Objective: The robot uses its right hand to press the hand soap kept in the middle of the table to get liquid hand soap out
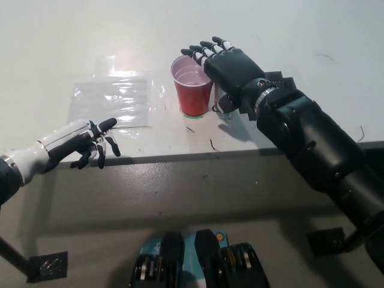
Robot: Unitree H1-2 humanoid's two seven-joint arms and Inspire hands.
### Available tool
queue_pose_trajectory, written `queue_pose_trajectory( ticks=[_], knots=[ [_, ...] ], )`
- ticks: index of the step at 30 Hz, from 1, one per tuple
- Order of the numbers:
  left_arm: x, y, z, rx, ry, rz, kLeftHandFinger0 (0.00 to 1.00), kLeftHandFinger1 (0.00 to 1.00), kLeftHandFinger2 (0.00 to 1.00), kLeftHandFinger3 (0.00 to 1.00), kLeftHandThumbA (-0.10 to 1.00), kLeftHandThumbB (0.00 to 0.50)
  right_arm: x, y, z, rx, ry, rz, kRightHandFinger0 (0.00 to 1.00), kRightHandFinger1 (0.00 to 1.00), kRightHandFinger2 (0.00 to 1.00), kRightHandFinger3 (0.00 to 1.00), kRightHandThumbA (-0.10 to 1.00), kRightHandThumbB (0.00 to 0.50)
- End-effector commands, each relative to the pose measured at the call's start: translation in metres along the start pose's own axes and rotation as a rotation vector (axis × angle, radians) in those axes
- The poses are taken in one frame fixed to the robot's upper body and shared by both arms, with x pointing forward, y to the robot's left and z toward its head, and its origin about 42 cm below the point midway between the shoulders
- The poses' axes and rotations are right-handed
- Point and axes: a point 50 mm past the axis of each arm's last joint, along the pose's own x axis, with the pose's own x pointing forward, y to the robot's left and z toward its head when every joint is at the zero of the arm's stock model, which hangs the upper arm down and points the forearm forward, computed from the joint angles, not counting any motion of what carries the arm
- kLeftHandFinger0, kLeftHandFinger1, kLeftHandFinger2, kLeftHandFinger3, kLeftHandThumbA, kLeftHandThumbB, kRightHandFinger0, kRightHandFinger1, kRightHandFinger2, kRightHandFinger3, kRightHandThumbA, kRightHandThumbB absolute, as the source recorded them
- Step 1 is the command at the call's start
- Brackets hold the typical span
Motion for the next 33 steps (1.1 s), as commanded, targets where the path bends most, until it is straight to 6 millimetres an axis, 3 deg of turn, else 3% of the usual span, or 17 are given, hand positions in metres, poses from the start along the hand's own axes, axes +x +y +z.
queue_pose_trajectory(
  ticks=[1, 2, 3, 4, 5, 6, 7, 9, 11, 12, 13, 16, 20, 22, 29, 31, 33],
  knots=[
    [-0.013, 0.016, 0.009, 0.057, -0.023, 0.027, 0.04, 0.08, 0.26, 0.56, 1.0, 0.392, -0.021, 0.019, -0.024, 0.03, 0.051, 0.128, 1.0, 1.0, 1.0, 1.0, 1.0, 0.467],
    [-0.014, 0.014, 0.005, 0.053, -0.02, 0.024, 0.05, 0.09, 0.26, 0.57, 1.0, 0.389, -0.026, -0.019, -0.028, 0.034, 0.046, 0.018, 1.0, 1.0, 1.0, 1.0, 1.0, 0.447],
    [-0.016, 0.013, 0.004, 0.05, -0.017, 0.023, 0.05, 0.09, 0.26, 0.57, 1.0, 0.389, -0.026, -0.017, -0.027, 0.036, 0.045, 0.023, 1.0, 1.0, 1.0, 1.0, 1.0, 0.452],
    [-0.018, 0.011, 0.003, 0.045, -0.015, 0.031, 0.04, 0.08, 0.26, 0.57, 1.0, 0.375, -0.032, -0.057, -0.028, 0.05, 0.045, -0.119, 0.68, 0.58, 1.0, 1.0, 1.0, 0.443],
    [-0.019, 0.011, 0.001, 0.043, -0.013, 0.03, 0.05, 0.08, 0.26, 0.57, 1.0, 0.369, -0.034, -0.07, -0.028, 0.043, 0.026, -0.16, 0.39, 0.43, 0.92, 1.0, 1.0, 0.402],
    [-0.019, 0.01, 0.0, 0.036, -0.01, 0.025, 0.06, 0.09, 0.26, 0.56, 1.0, 0.367, -0.037, -0.094, -0.029, 0.012, 0.0, -0.23, 0.19, 0.26, 0.92, 1.0, 1.0, 0.429],
    [-0.021, 0.009, -0.002, 0.024, -0.002, 0.027, 0.06, 0.09, 0.26, 0.56, 1.0, 0.374, -0.039, -0.11, -0.027, 0.019, -0.003, -0.25, 0.04, 0.14, 0.95, 1.0, 1.0, 0.437],
    [-0.021, 0.008, -0.004, 0.043, -0.004, 0.029, 0.05, 0.08, 0.26, 0.56, 1.0, 0.358, -0.042, -0.134, -0.026, 0.025, -0.015, -0.294, 0.0, 0.04, 0.99, 1.0, 1.0, 0.47],
    [-0.023, 0.007, -0.005, 0.037, 0.007, 0.027, 0.05, 0.08, 0.26, 0.58, 1.0, 0.336, -0.051, -0.173, -0.02, 0.021, -0.028, -0.348, 0.08, 0.24, 0.92, 1.0, 1.0, 0.497],
    [-0.022, 0.006, -0.006, 0.037, 0.007, 0.023, 0.05, 0.07, 0.25, 0.58, 1.0, 0.339, -0.055, -0.185, -0.019, -0.003, -0.028, -0.357, 0.53, 0.84, 1.0, 1.0, 1.0, 0.5],
    [-0.023, 0.005, -0.008, 0.025, 0.011, 0.022, 0.05, 0.07, 0.26, 0.58, 1.0, 0.343, -0.058, -0.196, -0.017, -0.027, -0.029, -0.359, 1.0, 1.0, 1.0, 1.0, 1.0, 0.497],
    [-0.025, 0.004, -0.01, 0.037, 0.017, 0.025, 0.04, 0.07, 0.25, 0.57, 1.0, 0.358, -0.069, -0.217, -0.018, -0.065, -0.04, -0.389, 1.0, 1.0, 1.0, 1.0, 1.0, 0.479],
    [-0.025, 0.003, -0.013, 0.025, 0.022, 0.016, 0.06, 0.08, 0.25, 0.57, 1.0, 0.352, -0.082, -0.222, -0.023, -0.074, -0.009, -0.41, 1.0, 1.0, 1.0, 1.0, 1.0, 0.488],
    [-0.025, 0.003, -0.012, 0.026, 0.022, 0.018, 0.04, 0.09, 0.26, 0.57, 1.0, 0.352, -0.089, -0.222, -0.027, -0.054, -0.009, -0.416, 1.0, 1.0, 1.0, 1.0, 1.0, 0.463],
    [-0.026, 0.002, -0.015, 0.023, 0.025, 0.022, 0.04, 0.09, 0.26, 0.59, 1.0, 0.339, -0.126, -0.2, -0.056, 0.038, 0.076, -0.422, 1.0, 1.0, 1.0, 1.0, 1.0, 0.472],
    [-0.026, 0.002, -0.015, 0.024, 0.018, 0.021, 0.03, 0.08, 0.25, 0.58, 1.0, 0.329, -0.14, -0.191, -0.068, 0.071, 0.089, -0.433, 1.0, 1.0, 1.0, 1.0, 1.0, 0.451],
    [-0.026, 0.002, -0.016, 0.012, 0.018, 0.022, 0.03, 0.07, 0.24, 0.57, 1.0, 0.346, -0.149, -0.182, -0.08, 0.109, 0.121, -0.448, 1.0, 1.0, 1.0, 1.0, 1.0, 0.487]
  ],
)
